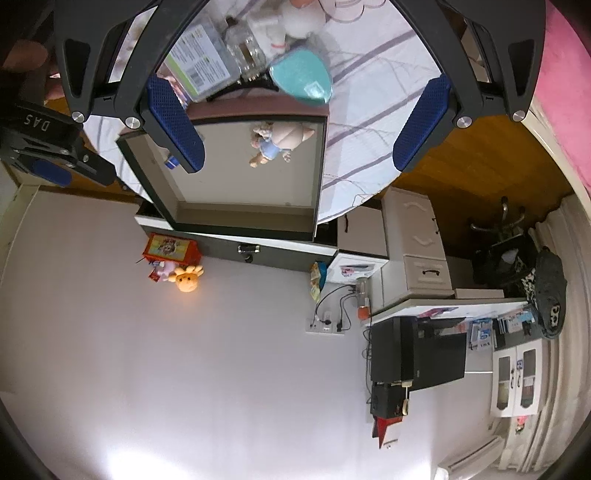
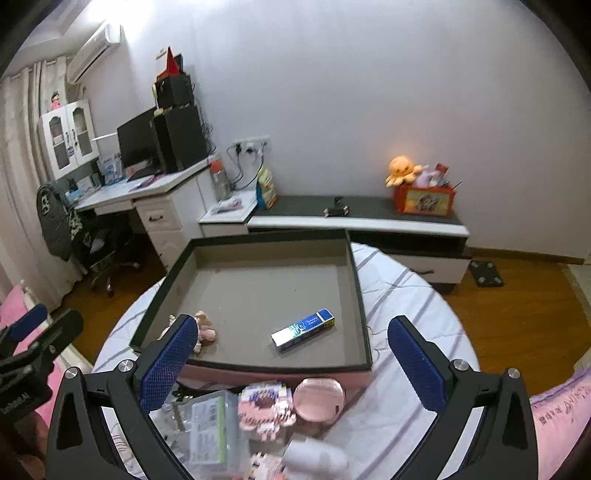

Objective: Organize rigid objects
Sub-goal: 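Withdraw both tools from the tray back over the remaining objects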

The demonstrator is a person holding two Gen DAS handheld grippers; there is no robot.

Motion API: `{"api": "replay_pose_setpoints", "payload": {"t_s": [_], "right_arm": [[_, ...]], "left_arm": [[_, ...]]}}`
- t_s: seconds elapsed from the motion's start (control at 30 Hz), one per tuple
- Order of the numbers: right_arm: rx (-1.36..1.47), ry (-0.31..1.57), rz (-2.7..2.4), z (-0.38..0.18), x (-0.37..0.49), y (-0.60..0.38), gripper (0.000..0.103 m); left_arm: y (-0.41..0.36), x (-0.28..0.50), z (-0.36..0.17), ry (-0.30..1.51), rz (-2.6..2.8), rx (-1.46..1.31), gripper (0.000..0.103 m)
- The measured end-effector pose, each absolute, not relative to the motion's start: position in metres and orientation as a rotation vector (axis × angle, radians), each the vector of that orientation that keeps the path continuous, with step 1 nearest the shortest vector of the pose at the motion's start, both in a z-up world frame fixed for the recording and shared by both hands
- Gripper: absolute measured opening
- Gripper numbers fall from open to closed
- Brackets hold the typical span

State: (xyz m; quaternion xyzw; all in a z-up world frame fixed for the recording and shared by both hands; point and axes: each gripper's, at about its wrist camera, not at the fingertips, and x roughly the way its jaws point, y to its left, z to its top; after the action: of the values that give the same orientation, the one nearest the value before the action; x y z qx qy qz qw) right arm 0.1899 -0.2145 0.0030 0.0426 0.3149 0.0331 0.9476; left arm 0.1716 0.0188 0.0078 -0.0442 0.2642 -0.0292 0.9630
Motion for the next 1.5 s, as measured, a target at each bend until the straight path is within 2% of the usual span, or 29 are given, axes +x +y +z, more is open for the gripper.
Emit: {"api": "replay_pose_setpoints", "payload": {"t_s": [0.5, 0.97, 1.5], "right_arm": [[0.030, 0.538, -0.040, 0.030, 0.093, -0.196, 0.103], [0.043, 0.505, 0.131, 0.032, 0.076, -0.208, 0.103], [0.027, 0.506, 0.057, 0.032, 0.066, -0.208, 0.103]], "left_arm": [[0.020, 0.108, 0.010, 0.502, -0.145, -0.091, 0.103], [0.006, 0.057, 0.018, 0.463, 0.052, -0.095, 0.103], [0.014, 0.056, -0.001, 0.509, 0.006, -0.080, 0.103]]}}
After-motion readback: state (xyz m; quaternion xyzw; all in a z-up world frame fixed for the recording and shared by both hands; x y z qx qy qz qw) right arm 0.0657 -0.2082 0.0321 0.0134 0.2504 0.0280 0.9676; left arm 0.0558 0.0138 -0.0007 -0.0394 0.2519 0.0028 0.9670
